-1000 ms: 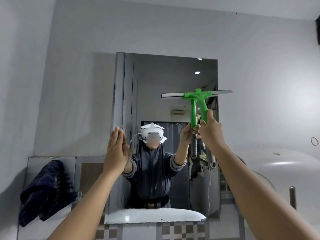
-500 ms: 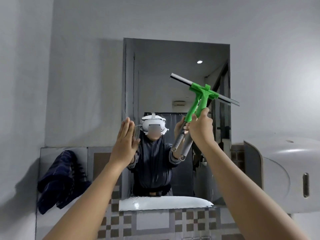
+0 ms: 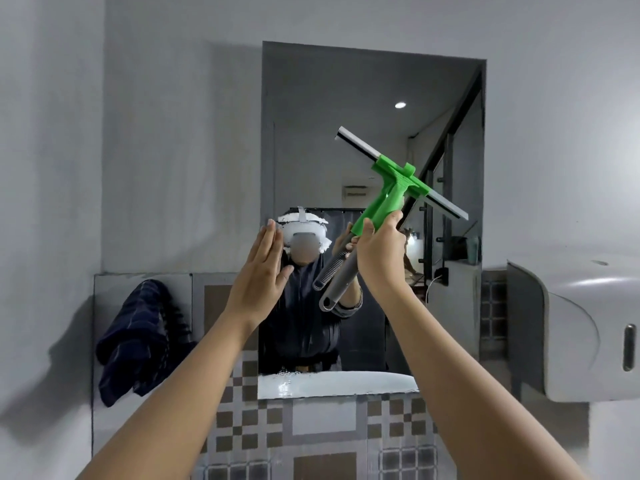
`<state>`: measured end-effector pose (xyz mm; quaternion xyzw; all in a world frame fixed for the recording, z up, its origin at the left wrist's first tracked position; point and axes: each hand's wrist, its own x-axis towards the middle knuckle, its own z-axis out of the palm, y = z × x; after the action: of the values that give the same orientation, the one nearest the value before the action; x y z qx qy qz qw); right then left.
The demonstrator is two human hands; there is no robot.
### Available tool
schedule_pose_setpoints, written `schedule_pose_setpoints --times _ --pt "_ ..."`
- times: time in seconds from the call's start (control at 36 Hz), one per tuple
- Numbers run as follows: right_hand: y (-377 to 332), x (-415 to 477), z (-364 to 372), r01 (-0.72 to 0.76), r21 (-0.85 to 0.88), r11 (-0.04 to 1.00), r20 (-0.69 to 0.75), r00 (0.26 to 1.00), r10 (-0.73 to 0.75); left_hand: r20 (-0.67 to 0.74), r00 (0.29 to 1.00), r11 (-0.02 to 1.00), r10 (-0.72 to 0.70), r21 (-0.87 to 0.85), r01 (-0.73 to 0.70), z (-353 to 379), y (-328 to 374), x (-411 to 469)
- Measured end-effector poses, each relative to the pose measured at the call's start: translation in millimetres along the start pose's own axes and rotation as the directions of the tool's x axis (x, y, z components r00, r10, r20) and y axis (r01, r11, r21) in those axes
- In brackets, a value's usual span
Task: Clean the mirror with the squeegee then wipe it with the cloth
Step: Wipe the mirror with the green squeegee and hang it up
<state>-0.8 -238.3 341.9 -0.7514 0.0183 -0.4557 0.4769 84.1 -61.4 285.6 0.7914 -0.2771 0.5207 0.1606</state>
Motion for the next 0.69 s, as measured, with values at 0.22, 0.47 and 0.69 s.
schedule_pose_setpoints --times 0.22,0.47,0.69 --pt "-6.2 -19.4 23.0 -0.018 -0.036 0.999 0.015 1.0 0.019 -0.011 1.0 1.0 0.019 -0.021 -0.019 2.1 -5.4 -6.8" --pt "-14.1 -30.3 39.1 -0.024 -0.037 0.999 0.035 0.999 0.026 -0.024 0.999 0.998 0.035 -0.044 -0.036 1.6 -9.3 -12.6" --pt "-22.0 -37.1 47.4 -0.007 -0.07 0.998 0.071 0.997 0.012 -0.005 0.999 0.999 0.047 0.008 -0.047 -1.3 -18.4 -17.0"
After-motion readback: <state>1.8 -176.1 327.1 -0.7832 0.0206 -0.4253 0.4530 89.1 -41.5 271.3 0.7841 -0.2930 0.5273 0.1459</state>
